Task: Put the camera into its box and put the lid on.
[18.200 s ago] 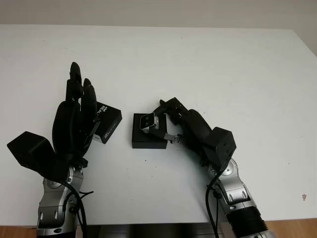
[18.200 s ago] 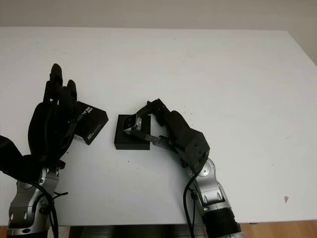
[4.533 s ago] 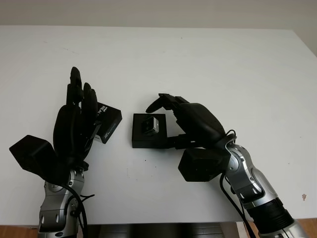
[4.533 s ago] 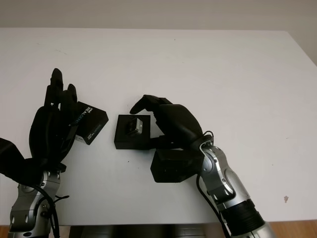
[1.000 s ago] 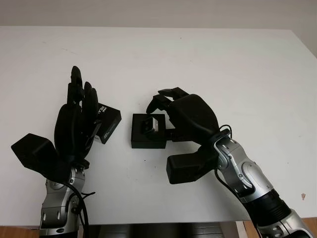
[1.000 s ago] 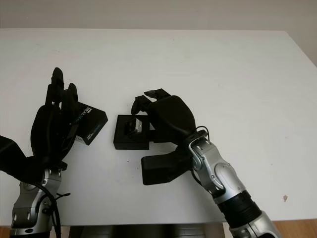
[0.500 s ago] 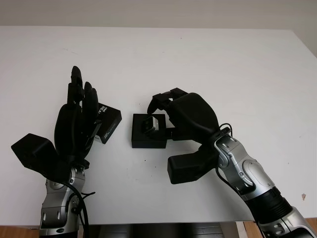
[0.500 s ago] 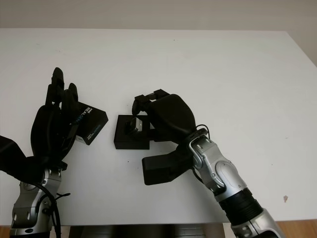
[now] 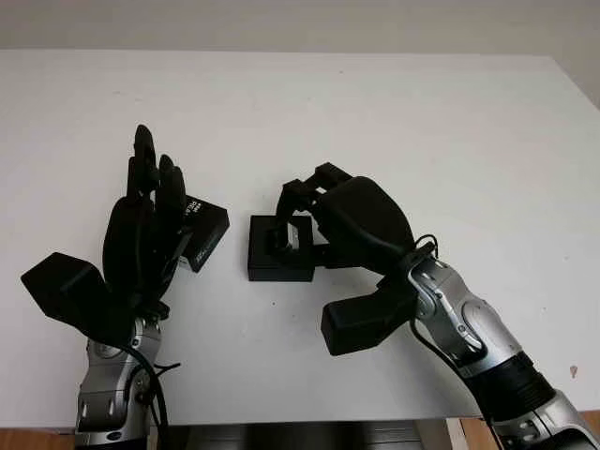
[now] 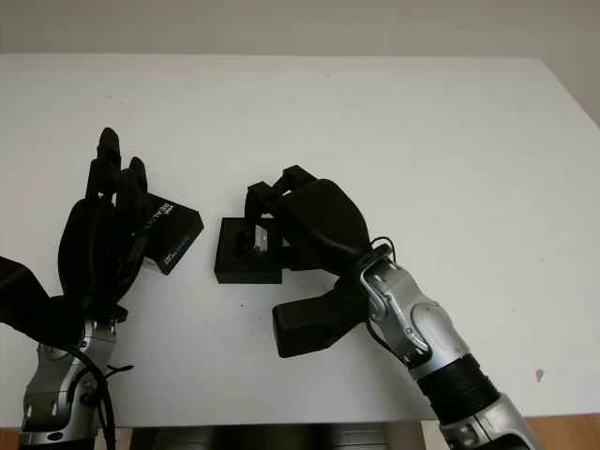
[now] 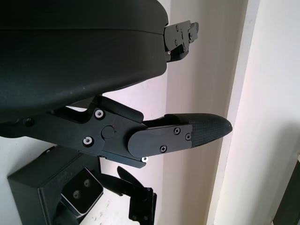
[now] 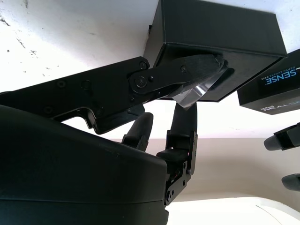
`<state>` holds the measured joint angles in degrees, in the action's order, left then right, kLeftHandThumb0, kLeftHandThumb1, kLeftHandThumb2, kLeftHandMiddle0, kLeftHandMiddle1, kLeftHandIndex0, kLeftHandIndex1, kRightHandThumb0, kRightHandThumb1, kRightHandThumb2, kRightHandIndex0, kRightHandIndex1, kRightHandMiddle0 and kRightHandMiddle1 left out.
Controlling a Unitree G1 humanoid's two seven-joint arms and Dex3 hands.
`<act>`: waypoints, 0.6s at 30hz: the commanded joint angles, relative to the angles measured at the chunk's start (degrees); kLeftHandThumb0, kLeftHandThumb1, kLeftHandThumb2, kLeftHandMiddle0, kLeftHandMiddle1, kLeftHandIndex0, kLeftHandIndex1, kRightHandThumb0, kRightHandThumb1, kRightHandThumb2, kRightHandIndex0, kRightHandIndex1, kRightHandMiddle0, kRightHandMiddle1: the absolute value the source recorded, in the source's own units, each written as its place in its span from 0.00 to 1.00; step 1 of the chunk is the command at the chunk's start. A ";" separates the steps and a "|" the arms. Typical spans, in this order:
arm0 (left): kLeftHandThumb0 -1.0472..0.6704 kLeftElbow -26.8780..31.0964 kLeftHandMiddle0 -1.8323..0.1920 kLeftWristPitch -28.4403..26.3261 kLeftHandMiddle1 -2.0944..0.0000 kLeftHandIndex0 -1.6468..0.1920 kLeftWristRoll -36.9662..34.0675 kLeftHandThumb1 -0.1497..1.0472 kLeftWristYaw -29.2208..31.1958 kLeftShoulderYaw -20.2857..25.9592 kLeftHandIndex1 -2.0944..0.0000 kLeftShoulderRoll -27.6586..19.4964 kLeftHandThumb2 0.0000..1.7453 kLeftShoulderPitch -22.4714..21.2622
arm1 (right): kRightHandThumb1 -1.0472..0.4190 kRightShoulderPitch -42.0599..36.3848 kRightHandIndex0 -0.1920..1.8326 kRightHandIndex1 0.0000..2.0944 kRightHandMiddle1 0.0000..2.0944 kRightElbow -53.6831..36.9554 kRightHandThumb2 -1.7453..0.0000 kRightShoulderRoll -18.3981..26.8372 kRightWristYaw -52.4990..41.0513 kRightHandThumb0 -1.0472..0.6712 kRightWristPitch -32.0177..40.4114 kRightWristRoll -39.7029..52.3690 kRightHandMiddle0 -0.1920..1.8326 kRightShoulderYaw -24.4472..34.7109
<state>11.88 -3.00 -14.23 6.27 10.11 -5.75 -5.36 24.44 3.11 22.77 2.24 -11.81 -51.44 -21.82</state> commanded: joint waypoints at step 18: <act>0.21 0.35 1.00 0.35 1.00 1.00 -0.58 1.00 0.19 0.13 1.00 0.22 0.30 0.08 | 0.07 2.60 0.11 0.56 0.83 10.96 0.96 -4.05 -6.43 0.45 -1.29 18.22 0.33 4.42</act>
<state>11.87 -2.95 -14.43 6.29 10.12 -5.74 -5.35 26.72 12.25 19.05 -3.72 -12.92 -34.46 -17.95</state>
